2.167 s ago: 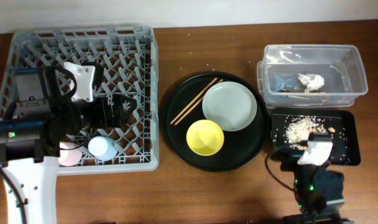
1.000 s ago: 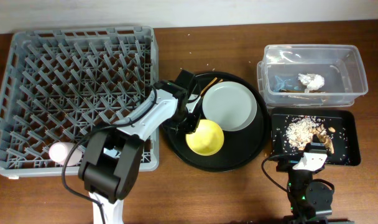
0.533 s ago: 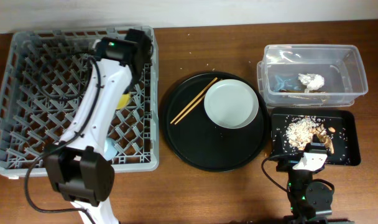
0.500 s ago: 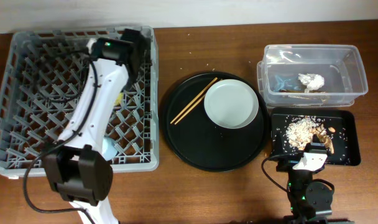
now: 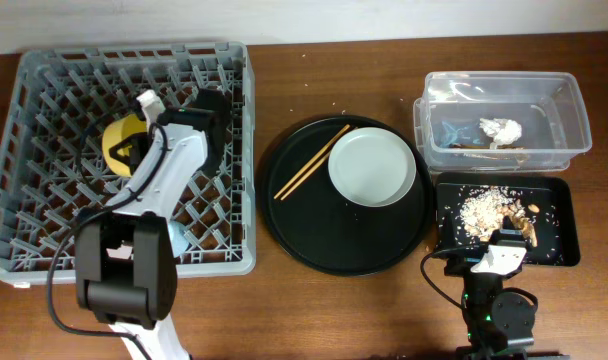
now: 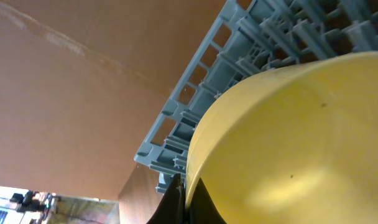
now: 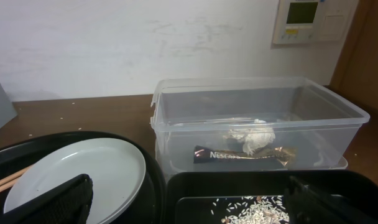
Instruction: Sort waste into correct bins and load items into the dishwasher rack
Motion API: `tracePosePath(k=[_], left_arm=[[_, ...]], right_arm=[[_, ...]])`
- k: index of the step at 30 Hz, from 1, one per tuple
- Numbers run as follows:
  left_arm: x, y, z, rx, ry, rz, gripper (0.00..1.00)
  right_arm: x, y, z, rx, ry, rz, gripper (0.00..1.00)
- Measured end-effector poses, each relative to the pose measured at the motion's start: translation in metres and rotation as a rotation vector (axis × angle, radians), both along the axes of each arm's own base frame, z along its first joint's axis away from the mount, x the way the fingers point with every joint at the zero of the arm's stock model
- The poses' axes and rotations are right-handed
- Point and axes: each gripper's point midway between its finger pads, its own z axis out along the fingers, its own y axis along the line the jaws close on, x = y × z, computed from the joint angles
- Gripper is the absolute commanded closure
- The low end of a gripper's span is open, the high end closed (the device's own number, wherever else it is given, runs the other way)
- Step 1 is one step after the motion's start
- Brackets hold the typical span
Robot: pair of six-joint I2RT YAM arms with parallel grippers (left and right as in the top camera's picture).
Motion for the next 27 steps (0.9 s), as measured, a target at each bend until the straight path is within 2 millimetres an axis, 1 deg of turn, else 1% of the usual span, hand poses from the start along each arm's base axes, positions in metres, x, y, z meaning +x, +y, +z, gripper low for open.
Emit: tracePosePath(k=[1,2,3,4,5,6,7,8,10,11,12,13,14,15,16,17,18,19,20,21,22,23,24,26,27], left_arm=[[0.002,-0.010,0.000,-0.001,0.001,-0.025,1.00],[0.003,-0.020,-0.001,0.003,0.009,-0.051,0.95],[0.002,-0.020,-0.002,0.004,0.013,-0.053,0.68],[0.002,-0.021,-0.003,-0.004,0.012,-0.053,0.54],[0.001,-0.026,-0.012,-0.051,0.033,-0.060,0.39],[-0.004,-0.033,-0.025,-0.109,0.078,-0.070,0.23],[-0.010,-0.038,-0.029,-0.127,0.127,-0.077,0.19],[-0.017,-0.043,-0.033,-0.149,0.184,-0.084,0.09],[-0.019,-0.077,-0.043,-0.283,0.242,-0.148,0.08],[-0.016,-0.100,-0.044,-0.398,0.254,-0.197,0.08],[-0.012,-0.128,-0.048,-0.555,0.276,-0.261,0.11],[-0.007,-0.165,-0.055,-0.756,0.297,-0.351,0.17],[-0.009,-0.203,-0.064,-0.954,0.341,-0.442,0.17],[-0.004,-0.237,-0.066,-1.107,0.350,-0.543,0.17],[0.010,-0.274,-0.059,-1.215,0.318,-0.703,0.20],[0.015,-0.304,-0.051,-1.253,0.307,-0.827,0.25],[0.016,-0.322,-0.046,-1.252,0.302,-0.905,0.28],[0.015,-0.334,-0.045,-1.233,0.308,-0.958,0.37],[0.030,-0.340,-0.046,-1.157,0.281,-1.021,0.45],[0.039,-0.340,-0.059,-1.105,0.294,-1.039,0.51],[0.044,-0.336,-0.090,-1.063,0.351,-1.020,0.55],[0.045,-0.331,-0.115,-1.036,0.409,-1.002,0.55],[0.046,-0.330,-0.127,-1.019,0.439,-1.009,0.60],[0.046,-0.330,-0.144,-0.970,0.510,-1.064,0.61],[0.046,-0.329,-0.151,-0.950,0.542,-1.085,0.66]], right_arm=[[0.000,0.000,0.000,0.000,0.000,0.000,0.02],[0.000,0.000,0.000,0.000,0.000,0.000,0.02],[0.000,0.000,0.000,0.000,0.000,0.000,0.02],[0.000,0.000,0.000,0.000,0.000,0.000,0.02],[0.000,0.000,0.000,0.000,0.000,0.000,0.01],[0.000,0.000,0.000,0.000,0.000,0.000,0.02],[0.000,0.000,0.000,0.000,0.000,0.000,0.01],[0.000,0.000,0.000,0.000,0.000,0.000,0.02],[0.000,0.000,0.000,0.000,0.000,0.000,0.02],[0.000,0.000,0.000,0.000,0.000,0.000,0.02],[0.000,0.000,0.000,0.000,0.000,0.000,0.02],[0.000,0.000,0.000,0.000,0.000,0.000,0.01],[0.000,0.000,0.000,0.000,0.000,0.000,0.01],[0.000,0.000,0.000,0.000,0.000,0.000,0.01],[0.000,0.000,0.000,0.000,0.000,0.000,0.02],[0.000,0.000,0.000,0.000,0.000,0.000,0.01],[0.000,0.000,0.000,0.000,-0.001,0.000,0.01],[0.000,0.000,0.000,0.000,0.000,0.000,0.01],[0.000,0.000,0.000,0.000,0.000,0.000,0.01],[0.000,0.000,0.000,0.000,0.000,0.000,0.02],[0.000,0.000,0.000,0.000,0.000,0.000,0.01],[0.000,0.000,0.000,0.000,0.000,0.000,0.01],[0.000,0.000,0.000,0.000,0.000,0.000,0.02],[0.000,0.000,0.000,0.000,0.000,0.000,0.02],[0.000,0.000,0.000,0.000,0.000,0.000,0.02]])
